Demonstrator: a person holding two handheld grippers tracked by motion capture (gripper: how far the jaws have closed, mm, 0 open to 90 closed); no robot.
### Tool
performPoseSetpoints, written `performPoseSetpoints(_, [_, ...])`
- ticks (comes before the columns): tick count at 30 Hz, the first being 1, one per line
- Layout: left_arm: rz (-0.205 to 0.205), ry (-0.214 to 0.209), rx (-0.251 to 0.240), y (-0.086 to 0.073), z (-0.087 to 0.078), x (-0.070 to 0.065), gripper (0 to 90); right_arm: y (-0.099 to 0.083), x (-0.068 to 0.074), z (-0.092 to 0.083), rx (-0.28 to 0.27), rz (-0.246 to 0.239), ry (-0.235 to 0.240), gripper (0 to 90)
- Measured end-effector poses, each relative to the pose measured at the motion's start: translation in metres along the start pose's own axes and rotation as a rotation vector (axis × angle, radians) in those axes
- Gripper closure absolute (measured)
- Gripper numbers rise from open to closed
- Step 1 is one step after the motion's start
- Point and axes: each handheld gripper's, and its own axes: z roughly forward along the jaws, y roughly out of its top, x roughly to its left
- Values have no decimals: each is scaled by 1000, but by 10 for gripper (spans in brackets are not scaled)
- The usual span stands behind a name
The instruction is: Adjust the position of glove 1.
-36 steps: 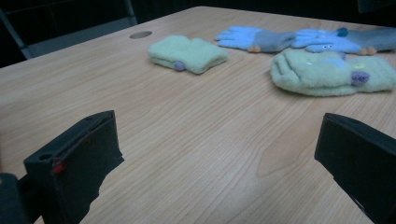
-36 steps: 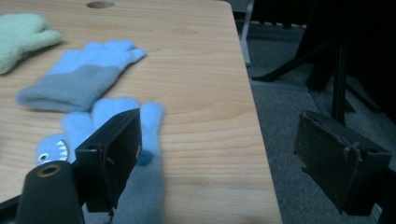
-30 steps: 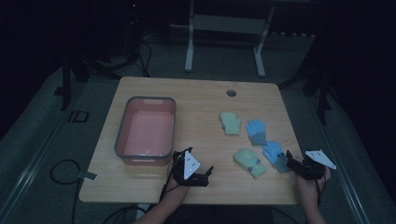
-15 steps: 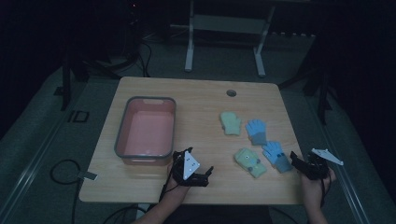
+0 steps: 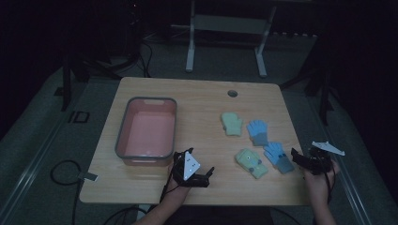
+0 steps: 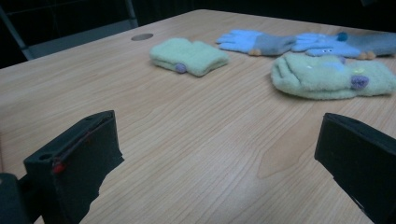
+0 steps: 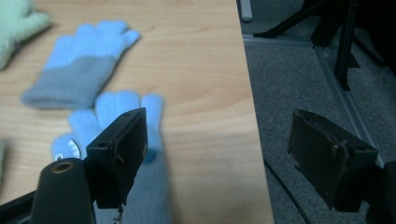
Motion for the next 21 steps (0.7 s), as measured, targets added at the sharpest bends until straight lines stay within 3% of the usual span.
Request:
performPoseSetpoints(7, [3,0,-1,0,0,0,2,19,5,-3,7,-3,32,193])
performPoseSetpoints(21, [-1,-3,-1,0,0,0,2,57,20,-11,-41,-29,69,187])
